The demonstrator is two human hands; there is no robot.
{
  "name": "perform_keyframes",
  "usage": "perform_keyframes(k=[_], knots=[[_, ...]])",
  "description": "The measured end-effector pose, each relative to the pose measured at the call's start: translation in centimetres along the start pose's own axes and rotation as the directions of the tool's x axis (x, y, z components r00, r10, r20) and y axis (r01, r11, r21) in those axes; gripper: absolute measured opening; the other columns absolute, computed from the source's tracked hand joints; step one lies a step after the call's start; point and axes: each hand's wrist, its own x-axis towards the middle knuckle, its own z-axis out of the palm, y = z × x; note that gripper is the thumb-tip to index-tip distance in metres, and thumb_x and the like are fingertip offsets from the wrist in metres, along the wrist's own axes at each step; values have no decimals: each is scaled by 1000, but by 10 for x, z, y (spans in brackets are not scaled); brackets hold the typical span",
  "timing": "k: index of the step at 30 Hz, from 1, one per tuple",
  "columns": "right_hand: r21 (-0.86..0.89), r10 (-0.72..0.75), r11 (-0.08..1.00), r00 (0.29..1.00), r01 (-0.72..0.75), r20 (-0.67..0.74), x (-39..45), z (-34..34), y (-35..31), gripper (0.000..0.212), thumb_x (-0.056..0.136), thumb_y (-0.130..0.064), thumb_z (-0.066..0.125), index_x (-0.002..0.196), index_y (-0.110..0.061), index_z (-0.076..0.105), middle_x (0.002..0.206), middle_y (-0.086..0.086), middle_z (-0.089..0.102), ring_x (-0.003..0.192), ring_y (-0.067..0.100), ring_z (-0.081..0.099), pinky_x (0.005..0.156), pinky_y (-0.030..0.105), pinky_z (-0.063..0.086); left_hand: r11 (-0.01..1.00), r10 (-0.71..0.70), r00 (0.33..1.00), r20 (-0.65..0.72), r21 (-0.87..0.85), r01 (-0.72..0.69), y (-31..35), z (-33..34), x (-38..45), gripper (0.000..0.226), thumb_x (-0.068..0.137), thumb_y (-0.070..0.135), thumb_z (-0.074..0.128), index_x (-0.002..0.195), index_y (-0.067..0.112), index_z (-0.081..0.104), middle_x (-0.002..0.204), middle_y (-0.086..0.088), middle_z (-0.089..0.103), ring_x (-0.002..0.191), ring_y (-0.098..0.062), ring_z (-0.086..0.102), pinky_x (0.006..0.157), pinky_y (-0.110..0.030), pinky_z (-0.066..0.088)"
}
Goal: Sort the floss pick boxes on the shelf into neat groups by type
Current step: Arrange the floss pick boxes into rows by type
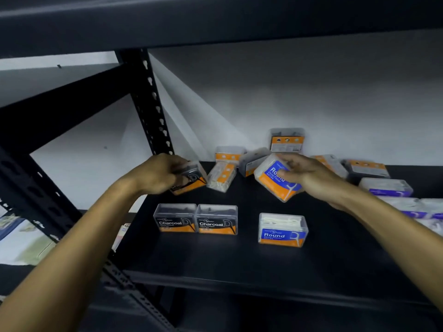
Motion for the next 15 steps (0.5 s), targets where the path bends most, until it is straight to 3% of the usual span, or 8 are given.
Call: perform_keyframes(k=[3, 6, 11, 15], knots=[[-164, -21, 986, 1000, 21, -1, 0, -2, 0, 38, 88, -25, 66, 123, -32, 52, 116, -7, 59, 105, 9, 59, 88, 29, 50, 999, -23, 997, 68, 48, 20, -9, 5, 2, 23, 91, 19, 69, 112, 26, 69, 105, 7, 71, 101, -12, 64, 86, -28, 45], [-212, -16, 977, 1000, 16, 2, -2, -4, -1, 46, 83, -26, 71, 126, -29, 54, 117, -6, 59, 109, 11, 58, 92, 31, 50, 1000, -18, 996, 92, 23, 16, -13, 10, 2, 19, 93, 21, 67, 109, 30, 70, 101, 9, 72, 97, -8, 64, 87, -29, 45], [-230, -30, 973, 999, 37, 33, -11, -6, -4, 48, 85, -24, 69, 130, -27, 54, 108, -16, 55, 93, -5, 55, 73, 8, 42, 997, 4, 994, 113, 70, -12, -19, 15, 2, 9, 96, 22, 62, 99, 26, 70, 96, 5, 72, 95, -13, 64, 87, -33, 47], [-270, -22, 962, 1000, 26, 16, -16, -6, -3, 51, 86, -22, 67, 135, -25, 51, 111, -12, 50, 99, -2, 50, 67, 5, 39, 996, -10, 990, 139, 86, -2, -22, 17, 4, 16, 93, 17, 64, 104, 28, 70, 102, 9, 71, 99, -12, 63, 84, -29, 45]])
